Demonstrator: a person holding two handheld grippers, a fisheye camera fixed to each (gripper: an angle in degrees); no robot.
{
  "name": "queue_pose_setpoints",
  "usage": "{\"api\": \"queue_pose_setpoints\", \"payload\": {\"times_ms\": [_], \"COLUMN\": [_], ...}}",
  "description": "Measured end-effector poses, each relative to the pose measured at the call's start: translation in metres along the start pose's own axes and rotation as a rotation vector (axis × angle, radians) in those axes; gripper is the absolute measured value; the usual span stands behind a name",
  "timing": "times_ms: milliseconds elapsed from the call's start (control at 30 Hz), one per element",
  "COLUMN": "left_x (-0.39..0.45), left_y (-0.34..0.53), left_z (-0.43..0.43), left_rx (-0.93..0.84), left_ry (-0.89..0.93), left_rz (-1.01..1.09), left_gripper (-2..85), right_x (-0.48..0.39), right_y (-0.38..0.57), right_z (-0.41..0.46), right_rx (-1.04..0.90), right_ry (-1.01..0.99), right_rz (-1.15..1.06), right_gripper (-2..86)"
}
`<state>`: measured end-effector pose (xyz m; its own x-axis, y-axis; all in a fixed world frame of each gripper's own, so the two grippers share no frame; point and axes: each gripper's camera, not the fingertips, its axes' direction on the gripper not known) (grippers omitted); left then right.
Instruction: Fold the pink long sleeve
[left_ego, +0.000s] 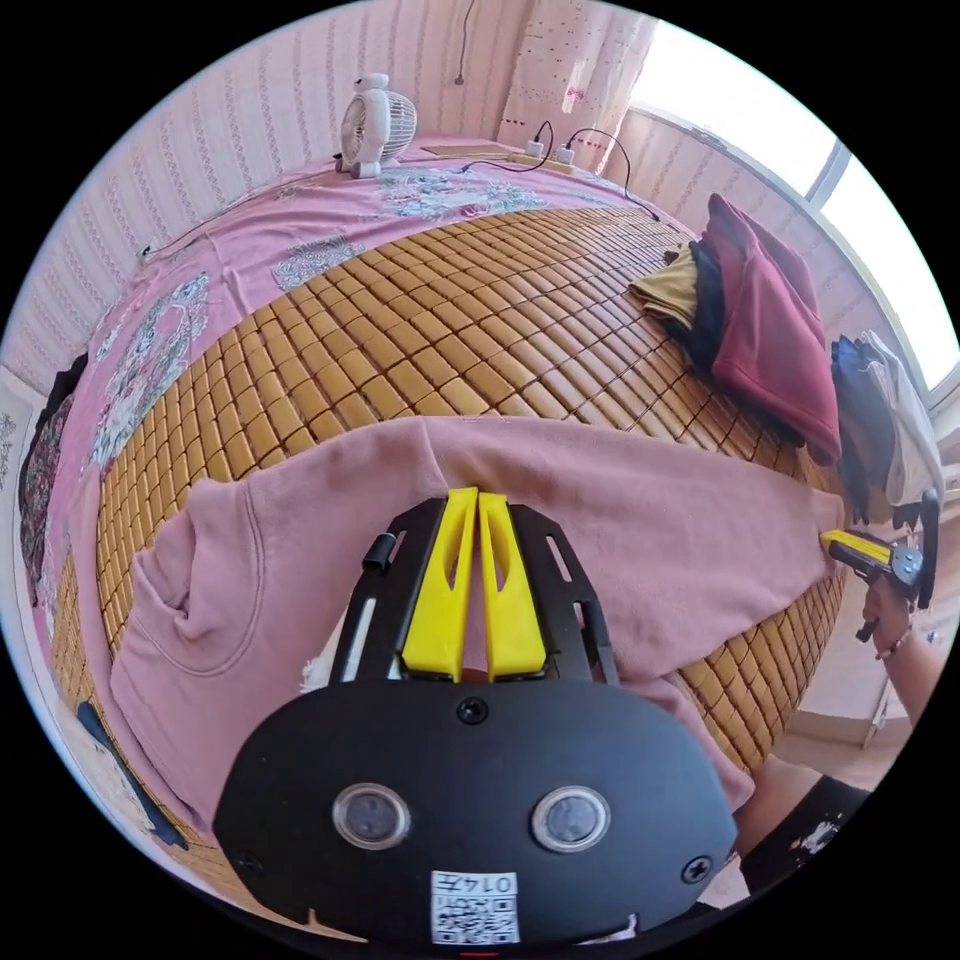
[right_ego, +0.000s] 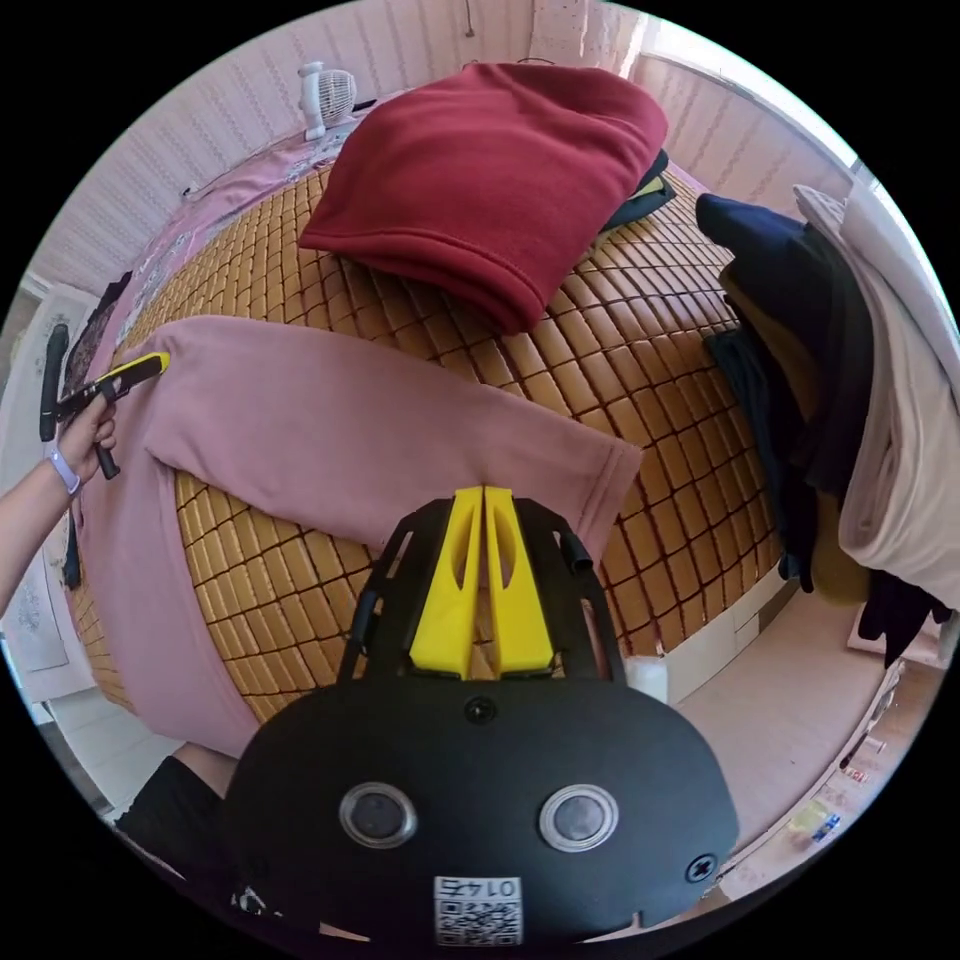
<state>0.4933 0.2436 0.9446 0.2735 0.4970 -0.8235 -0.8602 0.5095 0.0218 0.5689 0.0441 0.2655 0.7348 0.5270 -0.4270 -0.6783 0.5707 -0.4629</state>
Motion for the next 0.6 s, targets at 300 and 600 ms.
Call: {"api": "queue_pose_setpoints", "payload": {"times_ms": [300, 600], "left_x": [0.025, -0.014], "left_y": [-0.039, 0.025], "left_z": [-0.047, -0.177], "left_rx": [-0.019, 0.046], "left_ry": [0.086, 0.445], "left_rz": [-0.049, -0.25], "left_gripper": [-1.0, -1.0], "right_x": [0.003, -0.011], "right_y": [-0.015, -0.008], "right_z": [0.019, 0.007], "right_rx": [0.047, -0.045], "right_ry": [-0.016, -0.029], "right_rz": [0.051, 0.111], "right_gripper": [-0.4, -0.8]}}
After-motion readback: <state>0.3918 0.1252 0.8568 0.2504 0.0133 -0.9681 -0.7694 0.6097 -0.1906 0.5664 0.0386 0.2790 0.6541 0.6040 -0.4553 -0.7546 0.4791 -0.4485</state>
